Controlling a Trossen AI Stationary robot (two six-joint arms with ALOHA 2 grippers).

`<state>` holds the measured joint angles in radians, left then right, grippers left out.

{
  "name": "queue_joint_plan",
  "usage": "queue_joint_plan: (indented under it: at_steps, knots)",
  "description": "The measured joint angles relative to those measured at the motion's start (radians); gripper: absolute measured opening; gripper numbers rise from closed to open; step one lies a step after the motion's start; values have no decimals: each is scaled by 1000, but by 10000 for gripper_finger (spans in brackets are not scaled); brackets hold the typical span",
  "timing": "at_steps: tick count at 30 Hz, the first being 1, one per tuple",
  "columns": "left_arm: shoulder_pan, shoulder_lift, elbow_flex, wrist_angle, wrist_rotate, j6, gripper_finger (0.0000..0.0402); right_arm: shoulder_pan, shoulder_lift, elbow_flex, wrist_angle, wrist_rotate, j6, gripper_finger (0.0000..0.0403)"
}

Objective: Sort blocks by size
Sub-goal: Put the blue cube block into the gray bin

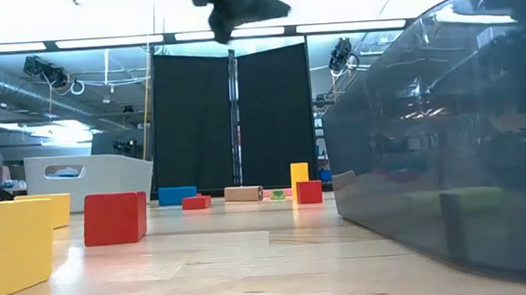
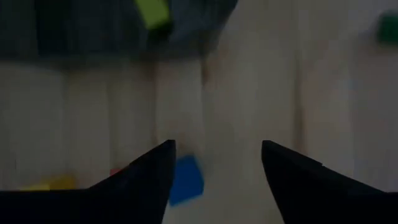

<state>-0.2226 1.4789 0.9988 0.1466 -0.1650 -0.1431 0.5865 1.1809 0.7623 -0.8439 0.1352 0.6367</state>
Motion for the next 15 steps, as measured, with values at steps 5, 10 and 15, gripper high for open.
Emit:
queue_joint_plan:
  at_steps: [5, 10, 15]
  knots:
    - [0, -172, -146, 54, -76, -28, 241, 9, 85, 4, 0, -94, -46, 299]
    - [-2, -291, -238, 75, -115, -51, 241, 43, 169, 4, 4, -129, -96, 324]
    - [-2, -343, -284, 71, -125, -51, 241, 56, 250, 4, 31, -111, -109, 320]
